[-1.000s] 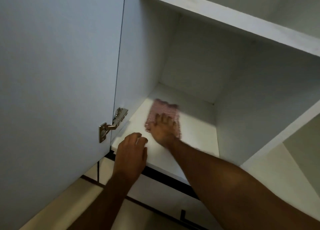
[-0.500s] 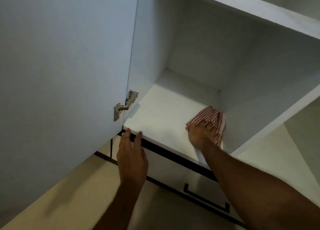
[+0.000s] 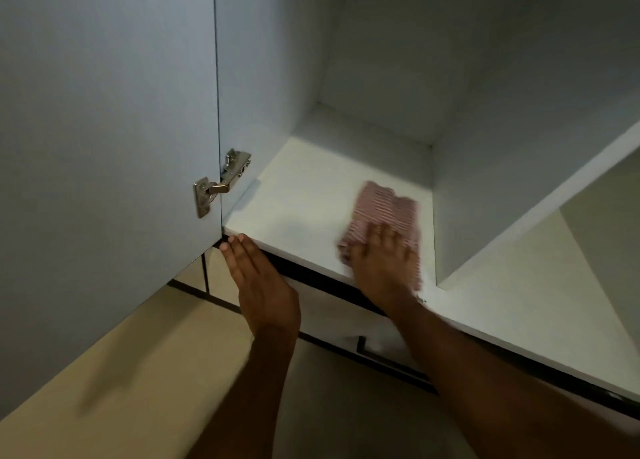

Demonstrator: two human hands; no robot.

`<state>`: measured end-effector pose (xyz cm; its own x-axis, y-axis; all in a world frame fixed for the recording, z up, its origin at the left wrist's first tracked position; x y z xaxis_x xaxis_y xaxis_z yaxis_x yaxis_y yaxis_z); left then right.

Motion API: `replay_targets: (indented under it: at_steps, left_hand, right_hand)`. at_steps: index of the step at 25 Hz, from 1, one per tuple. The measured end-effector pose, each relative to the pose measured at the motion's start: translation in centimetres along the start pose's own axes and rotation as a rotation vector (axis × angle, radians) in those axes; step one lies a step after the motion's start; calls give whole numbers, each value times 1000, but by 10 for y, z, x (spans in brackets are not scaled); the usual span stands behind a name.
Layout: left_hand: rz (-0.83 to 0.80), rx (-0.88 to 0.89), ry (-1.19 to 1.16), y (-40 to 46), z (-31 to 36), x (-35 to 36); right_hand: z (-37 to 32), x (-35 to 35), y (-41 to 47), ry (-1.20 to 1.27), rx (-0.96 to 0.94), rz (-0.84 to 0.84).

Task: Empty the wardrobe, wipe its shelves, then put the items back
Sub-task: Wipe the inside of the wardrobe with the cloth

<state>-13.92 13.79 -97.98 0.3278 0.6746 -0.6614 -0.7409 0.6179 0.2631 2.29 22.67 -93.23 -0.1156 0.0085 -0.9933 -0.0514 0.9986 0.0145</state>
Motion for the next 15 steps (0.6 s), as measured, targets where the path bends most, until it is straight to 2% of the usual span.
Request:
replay_targets:
  at_steps: [2,4,5,6,9,10,12,15]
  left_hand:
    - [-30,-7,32,0,0,1]
    - [-69,2,15,1,-1,-3]
    - [-99,-1,-6,1,-2,-4]
    - [-115,-7,-16,2,-3,-8]
    - [-136,30,47,7,-16,-9]
    - [-153,44,65,7,-21,-9]
    - [-169,116,169,10,-31,-9]
    - [-131,185,314,12,-34,-10]
  right_hand:
    - [45,-9,-14,-14,176,15]
    - [29,-5,-11,-17,225,22]
    - [2,0,-6,-3,187,22]
    - [-34,5,-2,24,73,11]
    - [-141,23,-14,46,-455,11]
    - [-158,25,-20,52,-546,13]
    - [-162,25,-23,66,-613,20]
    - [-111,18,-28,25,-606,44]
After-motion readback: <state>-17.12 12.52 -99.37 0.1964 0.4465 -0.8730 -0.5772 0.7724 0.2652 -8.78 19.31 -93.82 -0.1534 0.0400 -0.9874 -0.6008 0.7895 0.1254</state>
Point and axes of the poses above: each hand's wrist, its own y-axis towards the middle knuckle, its own x-axis out of the palm, z = x × y, the point moved 4 cm from there along y, towards the middle knuckle, and after that the axes turned 5 degrees about z, right-handed, at the moved point
